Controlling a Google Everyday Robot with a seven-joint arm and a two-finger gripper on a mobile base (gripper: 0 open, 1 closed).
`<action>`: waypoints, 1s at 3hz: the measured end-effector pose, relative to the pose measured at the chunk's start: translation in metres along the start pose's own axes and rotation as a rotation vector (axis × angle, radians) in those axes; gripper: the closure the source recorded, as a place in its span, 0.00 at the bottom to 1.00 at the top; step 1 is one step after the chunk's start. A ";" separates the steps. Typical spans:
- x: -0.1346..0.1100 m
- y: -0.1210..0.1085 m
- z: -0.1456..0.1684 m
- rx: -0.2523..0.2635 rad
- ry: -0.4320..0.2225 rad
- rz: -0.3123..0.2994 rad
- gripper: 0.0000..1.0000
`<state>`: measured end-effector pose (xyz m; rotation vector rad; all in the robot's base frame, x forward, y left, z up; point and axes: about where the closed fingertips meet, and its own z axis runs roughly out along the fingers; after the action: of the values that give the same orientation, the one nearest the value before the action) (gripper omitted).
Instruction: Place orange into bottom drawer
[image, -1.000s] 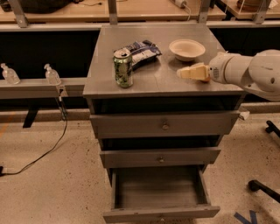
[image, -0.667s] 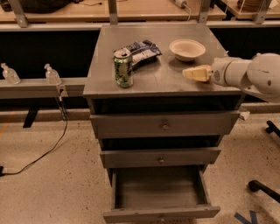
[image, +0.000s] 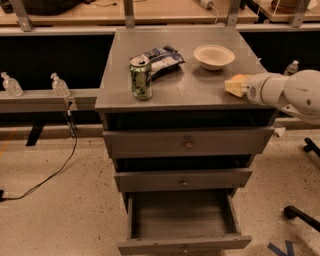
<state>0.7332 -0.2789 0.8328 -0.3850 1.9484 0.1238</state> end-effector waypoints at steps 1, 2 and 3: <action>0.011 -0.007 0.001 -0.011 -0.001 0.031 0.86; 0.009 -0.007 0.000 -0.011 -0.001 0.031 1.00; 0.009 -0.007 0.000 -0.011 -0.001 0.031 1.00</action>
Offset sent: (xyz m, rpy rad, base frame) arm -0.1093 0.0490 0.0960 0.1770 -0.3760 0.5229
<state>0.7324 -0.2870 0.8251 -0.3625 1.9542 0.1544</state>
